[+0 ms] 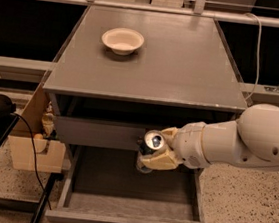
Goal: Place redbull can into middle drawer
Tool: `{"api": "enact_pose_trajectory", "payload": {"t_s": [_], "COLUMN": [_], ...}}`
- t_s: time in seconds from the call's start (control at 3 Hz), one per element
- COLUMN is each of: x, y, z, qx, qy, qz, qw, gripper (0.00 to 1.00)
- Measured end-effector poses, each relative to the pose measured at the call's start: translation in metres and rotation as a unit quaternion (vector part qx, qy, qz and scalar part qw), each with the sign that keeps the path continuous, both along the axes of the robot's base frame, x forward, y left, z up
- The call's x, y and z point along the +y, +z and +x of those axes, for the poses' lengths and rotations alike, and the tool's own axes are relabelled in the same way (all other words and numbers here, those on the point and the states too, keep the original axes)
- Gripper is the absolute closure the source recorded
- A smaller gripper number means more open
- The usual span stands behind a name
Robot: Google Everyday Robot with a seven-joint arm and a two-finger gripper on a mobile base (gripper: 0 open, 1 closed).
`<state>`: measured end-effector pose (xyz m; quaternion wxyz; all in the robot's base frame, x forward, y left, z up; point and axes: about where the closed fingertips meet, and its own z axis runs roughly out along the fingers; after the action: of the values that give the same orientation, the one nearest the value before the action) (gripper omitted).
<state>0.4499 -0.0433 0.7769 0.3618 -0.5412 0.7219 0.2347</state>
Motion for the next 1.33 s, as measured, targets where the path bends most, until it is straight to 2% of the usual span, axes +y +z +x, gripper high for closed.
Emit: {"api": "enact_pose_trajectory", "payload": {"t_s": [0.67, 1.33], "x": [-0.010, -0.020], "y": [-0.040, -0.094], "z": [0.015, 0.037], "qx": [-0.028, -0.032], "qy": [0.016, 0.030], "qz": [0.003, -0.001], "qw": [0.9995, 0.9990], "gripper": [1.00, 1.00]}}
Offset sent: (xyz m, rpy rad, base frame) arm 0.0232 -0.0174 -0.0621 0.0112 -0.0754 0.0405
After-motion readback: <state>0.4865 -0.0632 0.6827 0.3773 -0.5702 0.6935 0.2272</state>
